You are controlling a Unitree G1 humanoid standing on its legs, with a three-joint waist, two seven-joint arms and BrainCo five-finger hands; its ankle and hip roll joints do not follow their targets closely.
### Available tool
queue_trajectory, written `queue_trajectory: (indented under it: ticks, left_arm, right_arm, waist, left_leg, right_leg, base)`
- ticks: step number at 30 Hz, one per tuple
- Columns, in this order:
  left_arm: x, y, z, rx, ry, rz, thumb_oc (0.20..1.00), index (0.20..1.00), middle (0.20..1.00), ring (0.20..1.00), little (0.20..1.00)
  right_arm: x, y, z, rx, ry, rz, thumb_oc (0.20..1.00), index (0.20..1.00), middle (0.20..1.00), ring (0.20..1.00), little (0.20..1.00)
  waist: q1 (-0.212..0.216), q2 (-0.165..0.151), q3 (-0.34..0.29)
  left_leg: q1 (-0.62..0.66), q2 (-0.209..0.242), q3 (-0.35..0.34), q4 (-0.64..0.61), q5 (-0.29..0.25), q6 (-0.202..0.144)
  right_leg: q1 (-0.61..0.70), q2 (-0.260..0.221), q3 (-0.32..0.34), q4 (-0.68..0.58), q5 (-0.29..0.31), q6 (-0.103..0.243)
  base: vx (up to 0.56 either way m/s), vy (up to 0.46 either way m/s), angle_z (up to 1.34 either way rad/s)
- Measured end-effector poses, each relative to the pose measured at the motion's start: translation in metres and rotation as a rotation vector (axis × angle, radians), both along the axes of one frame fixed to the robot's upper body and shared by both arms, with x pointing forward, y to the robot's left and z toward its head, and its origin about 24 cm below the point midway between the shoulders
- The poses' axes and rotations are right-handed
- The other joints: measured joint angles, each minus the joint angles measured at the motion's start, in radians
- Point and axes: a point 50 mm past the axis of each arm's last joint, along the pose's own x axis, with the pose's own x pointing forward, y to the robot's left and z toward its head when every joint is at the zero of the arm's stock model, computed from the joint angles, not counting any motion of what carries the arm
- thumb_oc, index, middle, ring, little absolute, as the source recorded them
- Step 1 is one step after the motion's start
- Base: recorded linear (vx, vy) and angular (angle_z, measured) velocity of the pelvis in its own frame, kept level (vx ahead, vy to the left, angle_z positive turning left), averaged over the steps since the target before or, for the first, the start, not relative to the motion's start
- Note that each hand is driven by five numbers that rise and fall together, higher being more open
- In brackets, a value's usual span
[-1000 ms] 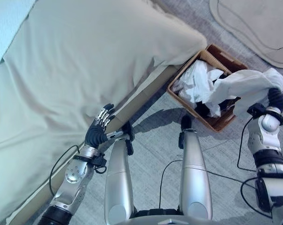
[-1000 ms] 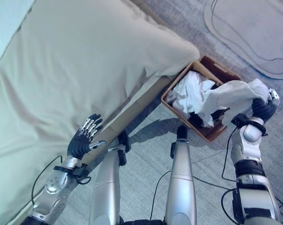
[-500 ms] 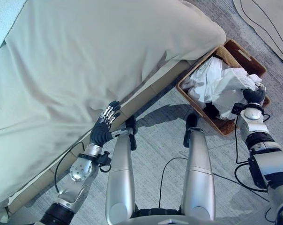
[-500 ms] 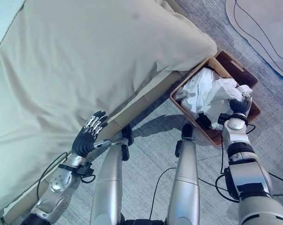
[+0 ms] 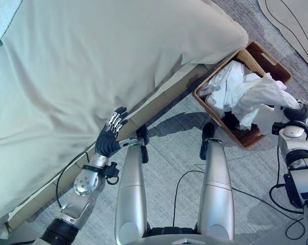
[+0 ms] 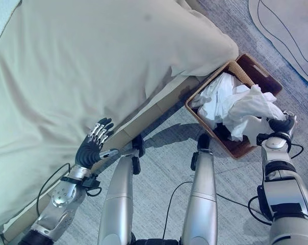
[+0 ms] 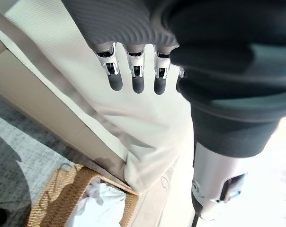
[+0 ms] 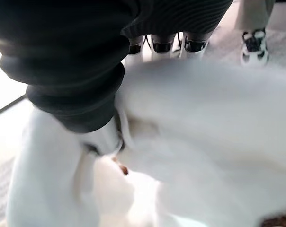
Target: Pick up clothes into the bucket
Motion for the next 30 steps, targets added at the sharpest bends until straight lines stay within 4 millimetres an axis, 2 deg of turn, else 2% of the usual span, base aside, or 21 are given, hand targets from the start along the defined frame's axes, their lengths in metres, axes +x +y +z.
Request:
queue_trajectory:
  ticks: [6,9,13,14,15,17,21,24,26,28,30]
  left_arm:
    - [0.004,-0.002,0.005,0.000,-0.021,-0.007,1.000,1.000,1.000,1.000,1.000]
    - [0.004,-0.001,0.005,0.001,-0.021,-0.005,1.000,1.000,1.000,1.000,1.000]
    - [0.005,-0.002,0.005,0.003,-0.024,-0.007,1.000,1.000,1.000,1.000,1.000]
    - [0.005,-0.003,0.005,-0.002,-0.026,-0.009,1.000,1.000,1.000,1.000,1.000]
    - [0.005,-0.004,0.005,-0.003,-0.030,-0.010,1.000,1.000,1.000,1.000,1.000]
    - [0.007,-0.005,0.006,-0.016,-0.035,-0.006,1.000,1.000,1.000,1.000,1.000]
    - [0.010,-0.005,0.000,-0.029,-0.014,0.009,1.000,1.000,1.000,1.000,1.000]
    - [0.011,-0.005,-0.007,-0.035,0.013,0.026,1.000,1.000,1.000,1.000,1.000]
    - [0.008,-0.002,-0.017,-0.042,0.053,0.049,1.000,1.000,1.000,1.000,1.000]
    - [0.003,0.004,-0.024,-0.048,0.080,0.082,1.000,1.000,1.000,1.000,1.000]
    - [0.002,0.006,-0.029,-0.054,0.098,0.097,1.000,1.000,1.000,1.000,1.000]
  right_arm:
    - [0.006,0.011,-0.002,-0.101,0.068,0.080,1.000,1.000,1.000,1.000,1.000]
    - [0.007,0.019,-0.012,-0.130,0.113,0.129,1.000,1.000,1.000,1.000,1.000]
    - [0.005,0.044,-0.046,-0.073,0.176,0.193,1.000,1.000,1.000,1.000,1.000]
    - [0.003,0.053,-0.059,-0.055,0.207,0.219,1.000,1.000,1.000,1.000,1.000]
    - [0.000,0.055,-0.066,-0.045,0.222,0.224,1.000,1.000,1.000,1.000,1.000]
    - [-0.004,0.063,-0.078,-0.017,0.245,0.236,1.000,1.000,1.000,1.000,1.000]
    - [-0.019,0.070,-0.102,0.039,0.280,0.237,1.000,1.000,1.000,1.000,1.000]
    - [-0.025,0.079,-0.108,0.098,0.223,0.252,1.000,1.000,1.000,1.000,1.000]
    - [-0.034,0.088,-0.113,0.154,0.153,0.271,1.000,1.000,1.000,1.000,1.000]
    - [-0.038,0.101,-0.111,0.198,0.067,0.308,1.000,1.000,1.000,1.000,1.000]
    - [-0.044,0.107,-0.105,0.207,0.004,0.338,1.000,1.000,1.000,1.000,1.000]
  waist:
    - [0.000,0.000,-0.001]
    - [0.001,0.001,-0.001]
    - [-0.001,0.000,-0.013]
    - [-0.002,-0.001,-0.036]
    - [-0.001,-0.002,-0.040]
    - [-0.003,-0.006,-0.047]
    - [-0.005,-0.012,-0.071]
    - [-0.003,-0.024,-0.085]
    - [-0.013,-0.037,-0.115]
    - [-0.021,-0.054,-0.149]
    - [-0.027,-0.061,-0.160]
  left_leg:
    - [0.007,0.000,-0.001,0.001,0.000,0.000]
    - [0.026,0.000,-0.001,-0.002,0.000,0.000]
    - [0.091,0.001,-0.002,-0.046,0.005,0.005]
    - [0.100,0.002,-0.001,-0.073,-0.002,0.004]
    - [0.106,0.001,-0.002,-0.084,0.024,0.009]
    - [0.134,-0.001,-0.002,-0.122,0.035,0.018]
    - [0.204,-0.005,-0.004,-0.179,0.056,0.008]
    - [0.287,-0.006,-0.010,-0.232,0.063,0.015]
    - [0.347,-0.006,-0.014,-0.288,0.071,0.017]
    - [0.393,-0.005,-0.020,-0.355,0.096,0.029]
    - [0.455,-0.003,-0.034,-0.428,0.130,0.024]
  right_leg:
    - [0.011,0.000,-0.001,-0.001,0.000,0.000]
    - [0.030,0.000,-0.002,-0.003,0.000,0.000]
    - [0.096,0.000,-0.015,-0.037,0.008,-0.002]
    - [0.105,0.000,-0.023,-0.062,-0.005,-0.001]
    - [0.111,0.001,-0.024,-0.067,0.019,0.002]
    - [0.142,-0.002,-0.034,-0.100,0.026,0.003]
    - [0.218,-0.011,-0.055,-0.147,0.033,0.010]
    - [0.308,-0.012,-0.077,-0.194,0.034,0.011]
    - [0.366,-0.014,-0.094,-0.235,0.035,0.015]
    - [0.413,-0.013,-0.118,-0.279,0.043,0.019]
    - [0.479,-0.013,-0.148,-0.325,0.053,0.024]
  base:
    - [0.00,0.000,0.00]
    - [0.01,0.004,0.00]
    - [-0.02,0.012,0.02]
    - [0.01,0.009,0.04]
    - [-0.06,0.012,0.08]
    - [0.02,-0.009,0.09]
    - [0.05,-0.013,0.08]
    - [0.08,-0.048,0.10]
    - [0.04,-0.042,0.10]
    - [0.06,-0.046,0.16]
    - [0.07,-0.045,0.25]
